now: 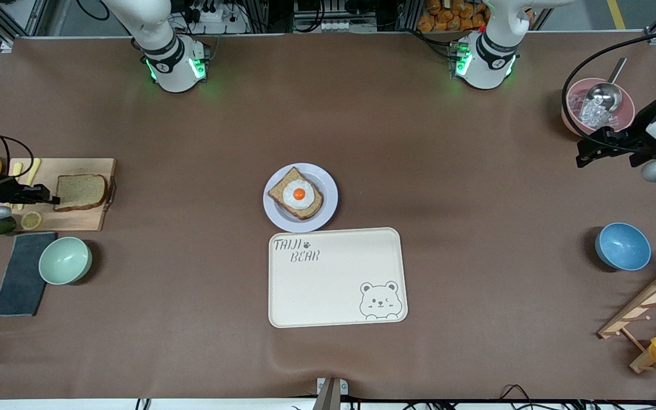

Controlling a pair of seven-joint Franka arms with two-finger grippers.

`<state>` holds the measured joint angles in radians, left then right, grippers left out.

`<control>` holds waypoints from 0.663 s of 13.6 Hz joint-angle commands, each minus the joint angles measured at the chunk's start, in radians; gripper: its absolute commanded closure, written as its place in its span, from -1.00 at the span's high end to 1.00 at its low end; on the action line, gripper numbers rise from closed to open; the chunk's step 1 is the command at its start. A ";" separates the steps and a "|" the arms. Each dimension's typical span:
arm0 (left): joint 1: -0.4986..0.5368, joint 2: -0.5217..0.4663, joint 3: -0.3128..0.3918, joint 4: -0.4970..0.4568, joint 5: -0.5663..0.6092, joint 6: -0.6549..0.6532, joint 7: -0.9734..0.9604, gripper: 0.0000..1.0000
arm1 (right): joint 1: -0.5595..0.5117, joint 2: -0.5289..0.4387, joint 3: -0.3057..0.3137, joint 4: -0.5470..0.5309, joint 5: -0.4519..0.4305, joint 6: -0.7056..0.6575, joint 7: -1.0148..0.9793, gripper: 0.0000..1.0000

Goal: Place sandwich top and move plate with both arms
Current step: 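Close the right gripper on the bread slice edge and lift it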

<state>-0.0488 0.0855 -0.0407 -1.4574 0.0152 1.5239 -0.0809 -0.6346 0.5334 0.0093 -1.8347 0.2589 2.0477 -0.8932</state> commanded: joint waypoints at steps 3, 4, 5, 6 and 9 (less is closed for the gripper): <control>-0.008 0.007 -0.001 0.017 -0.014 -0.014 0.000 1.00 | 0.030 -0.026 0.011 0.121 0.025 -0.245 0.115 -1.00; -0.006 0.007 0.001 0.017 -0.014 -0.014 0.000 1.00 | 0.044 -0.036 0.012 0.127 0.028 -0.270 0.125 -1.00; -0.003 0.007 0.001 0.017 -0.014 -0.014 0.001 1.00 | 0.058 -0.050 0.012 0.127 0.029 -0.279 0.129 -1.00; -0.003 0.007 0.001 0.017 -0.014 -0.014 0.000 1.00 | 0.068 -0.056 0.012 0.126 0.043 -0.287 0.132 -1.00; 0.000 0.007 0.001 0.018 -0.012 -0.014 0.001 1.00 | 0.107 -0.064 0.012 0.124 0.100 -0.323 0.157 -1.00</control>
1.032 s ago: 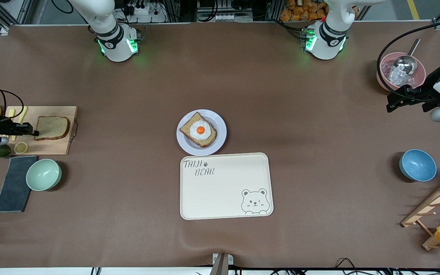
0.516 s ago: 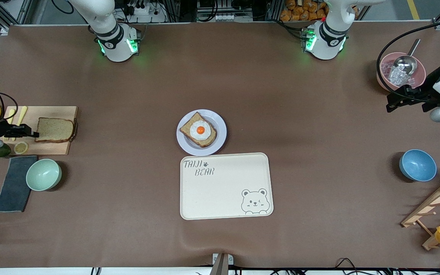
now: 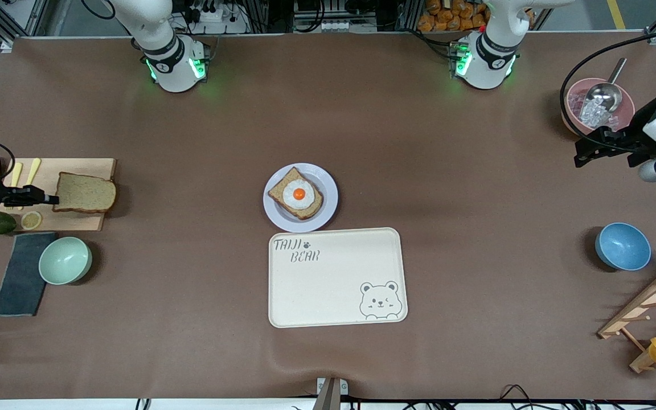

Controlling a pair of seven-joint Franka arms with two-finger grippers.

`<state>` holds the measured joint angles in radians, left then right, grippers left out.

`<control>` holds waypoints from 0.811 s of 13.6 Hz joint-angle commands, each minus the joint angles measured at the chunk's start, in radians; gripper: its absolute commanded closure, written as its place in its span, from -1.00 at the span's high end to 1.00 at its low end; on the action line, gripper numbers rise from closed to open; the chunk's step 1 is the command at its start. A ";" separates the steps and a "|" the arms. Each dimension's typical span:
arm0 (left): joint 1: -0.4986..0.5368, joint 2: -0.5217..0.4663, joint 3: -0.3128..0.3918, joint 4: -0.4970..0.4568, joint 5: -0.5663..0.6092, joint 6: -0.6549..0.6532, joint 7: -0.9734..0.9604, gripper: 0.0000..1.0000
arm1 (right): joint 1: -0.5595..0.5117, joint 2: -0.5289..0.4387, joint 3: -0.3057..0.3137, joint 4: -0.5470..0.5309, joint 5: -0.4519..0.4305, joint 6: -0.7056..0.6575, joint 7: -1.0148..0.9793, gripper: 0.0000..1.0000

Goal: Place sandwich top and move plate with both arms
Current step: 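Close the right gripper on the bread slice edge and lift it, then carry the bread slice with the right gripper over the egg toast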

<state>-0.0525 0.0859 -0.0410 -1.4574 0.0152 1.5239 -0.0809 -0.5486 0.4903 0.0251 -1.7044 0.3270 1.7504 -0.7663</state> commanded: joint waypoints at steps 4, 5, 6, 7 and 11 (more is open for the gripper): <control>0.025 0.009 0.009 0.017 -0.012 -0.013 0.012 1.00 | 0.122 -0.048 -0.004 -0.014 0.137 -0.049 0.113 -1.00; 0.025 0.011 0.009 0.017 -0.009 -0.013 0.013 1.00 | 0.151 -0.049 -0.004 -0.015 0.171 -0.052 0.134 -1.00; 0.025 0.011 0.010 0.015 -0.006 -0.014 0.013 1.00 | 0.180 -0.050 -0.004 -0.017 0.188 -0.058 0.172 -1.00; 0.026 0.011 0.009 0.014 -0.004 -0.014 0.009 1.00 | 0.211 -0.056 -0.004 -0.027 0.204 -0.061 0.200 -1.00; 0.014 0.011 0.009 0.015 -0.007 -0.014 -0.003 1.00 | 0.321 -0.151 -0.005 -0.148 0.283 -0.026 0.296 -1.00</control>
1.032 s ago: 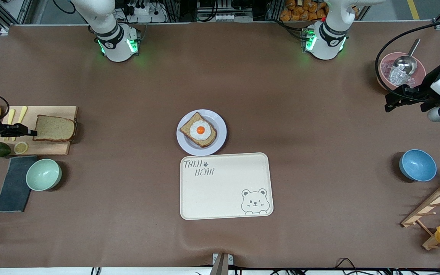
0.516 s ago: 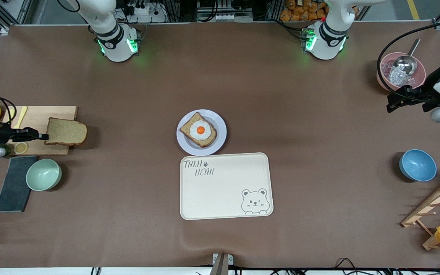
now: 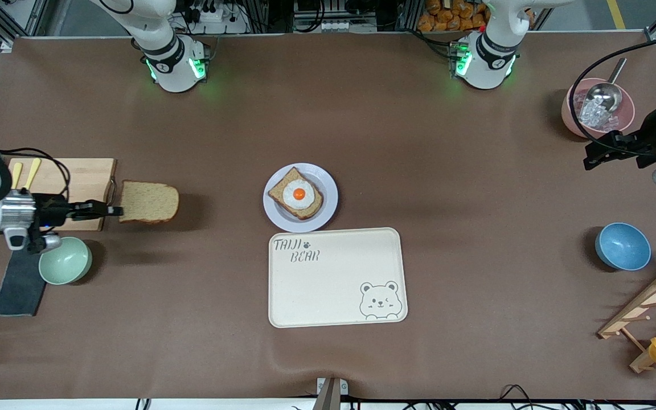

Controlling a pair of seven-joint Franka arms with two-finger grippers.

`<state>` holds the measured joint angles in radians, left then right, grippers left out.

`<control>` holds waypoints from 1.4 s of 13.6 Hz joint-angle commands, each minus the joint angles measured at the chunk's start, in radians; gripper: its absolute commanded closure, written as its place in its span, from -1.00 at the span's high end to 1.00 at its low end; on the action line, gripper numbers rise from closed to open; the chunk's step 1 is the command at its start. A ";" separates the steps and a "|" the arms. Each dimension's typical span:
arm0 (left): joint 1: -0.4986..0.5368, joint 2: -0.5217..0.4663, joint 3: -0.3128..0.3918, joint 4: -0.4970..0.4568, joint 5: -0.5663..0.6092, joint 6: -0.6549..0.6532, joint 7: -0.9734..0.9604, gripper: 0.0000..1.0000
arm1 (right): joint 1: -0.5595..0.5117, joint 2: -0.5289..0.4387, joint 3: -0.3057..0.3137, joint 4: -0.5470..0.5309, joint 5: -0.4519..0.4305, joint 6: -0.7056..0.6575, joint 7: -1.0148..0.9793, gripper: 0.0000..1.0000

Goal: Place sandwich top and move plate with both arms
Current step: 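Carry the bread slice with the right gripper over the egg toast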

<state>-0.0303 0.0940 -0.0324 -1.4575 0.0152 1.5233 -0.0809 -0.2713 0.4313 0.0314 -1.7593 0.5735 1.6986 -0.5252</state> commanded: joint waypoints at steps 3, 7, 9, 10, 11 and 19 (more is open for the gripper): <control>-0.008 0.003 -0.001 0.016 -0.008 -0.014 -0.002 1.00 | 0.127 -0.135 -0.011 -0.121 0.067 0.038 0.170 -1.00; -0.013 0.003 -0.003 0.019 -0.011 -0.014 0.000 1.00 | 0.269 -0.187 -0.011 -0.222 0.170 0.174 0.225 -1.00; -0.011 0.003 -0.003 0.017 -0.004 -0.012 0.015 1.00 | 0.337 -0.187 -0.010 -0.250 0.203 0.251 0.286 -1.00; -0.011 0.003 -0.003 0.017 -0.007 -0.012 0.013 1.00 | 0.381 -0.187 -0.011 -0.262 0.210 0.292 0.307 -1.00; -0.010 0.003 -0.003 0.017 -0.008 -0.012 0.012 1.00 | 0.412 -0.186 -0.011 -0.272 0.221 0.332 0.318 -1.00; -0.003 0.003 -0.004 0.011 -0.009 -0.014 0.001 1.00 | 0.639 -0.158 -0.011 -0.358 0.373 0.630 0.416 -1.00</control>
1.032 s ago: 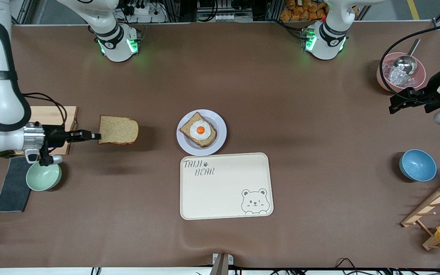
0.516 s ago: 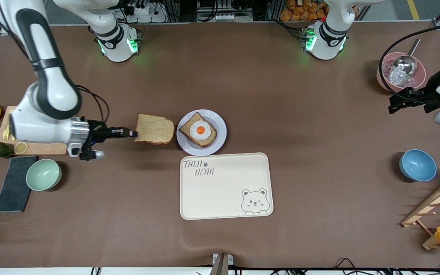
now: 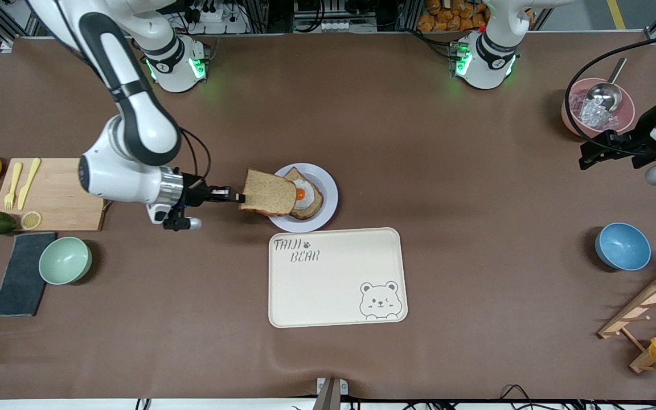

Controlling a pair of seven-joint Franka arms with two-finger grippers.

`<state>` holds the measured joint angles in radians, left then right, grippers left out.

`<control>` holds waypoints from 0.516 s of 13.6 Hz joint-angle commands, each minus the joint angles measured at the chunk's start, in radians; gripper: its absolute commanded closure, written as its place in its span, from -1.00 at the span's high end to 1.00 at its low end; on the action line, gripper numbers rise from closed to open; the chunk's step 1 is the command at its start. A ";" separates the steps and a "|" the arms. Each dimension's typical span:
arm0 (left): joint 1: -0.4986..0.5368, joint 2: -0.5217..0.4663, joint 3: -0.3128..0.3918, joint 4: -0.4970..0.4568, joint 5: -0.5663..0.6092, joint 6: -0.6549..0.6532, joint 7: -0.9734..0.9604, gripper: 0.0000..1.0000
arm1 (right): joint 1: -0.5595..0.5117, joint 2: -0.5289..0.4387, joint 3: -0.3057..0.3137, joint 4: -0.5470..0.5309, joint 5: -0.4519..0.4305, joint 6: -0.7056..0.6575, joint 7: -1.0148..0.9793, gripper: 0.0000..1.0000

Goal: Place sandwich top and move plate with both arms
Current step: 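Carry the bread slice with the right gripper over the egg toast, then lower the bread onto the egg toast and open the right gripper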

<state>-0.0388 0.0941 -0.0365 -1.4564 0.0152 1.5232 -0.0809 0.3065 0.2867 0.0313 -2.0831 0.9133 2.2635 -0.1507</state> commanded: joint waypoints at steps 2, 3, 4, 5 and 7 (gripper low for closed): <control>0.010 0.003 0.000 0.011 -0.009 -0.014 0.006 1.00 | 0.085 -0.012 -0.011 -0.052 0.073 0.100 0.045 -1.00; 0.008 0.003 0.000 0.011 -0.009 -0.014 0.006 1.00 | 0.091 -0.011 -0.011 -0.055 0.078 0.105 0.045 -1.00; 0.007 0.003 0.000 0.011 -0.009 -0.014 0.003 1.00 | 0.091 -0.011 -0.011 -0.063 0.078 0.113 0.042 -1.00; 0.005 0.003 0.000 0.011 -0.011 -0.014 0.003 1.00 | 0.095 -0.011 -0.010 -0.072 0.081 0.131 0.042 -1.00; 0.005 0.003 0.000 0.011 -0.009 -0.014 0.003 1.00 | 0.158 -0.009 -0.011 -0.098 0.134 0.210 0.034 -1.00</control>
<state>-0.0355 0.0943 -0.0358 -1.4564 0.0152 1.5232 -0.0809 0.4025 0.2927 0.0306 -2.1437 0.9875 2.4064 -0.1109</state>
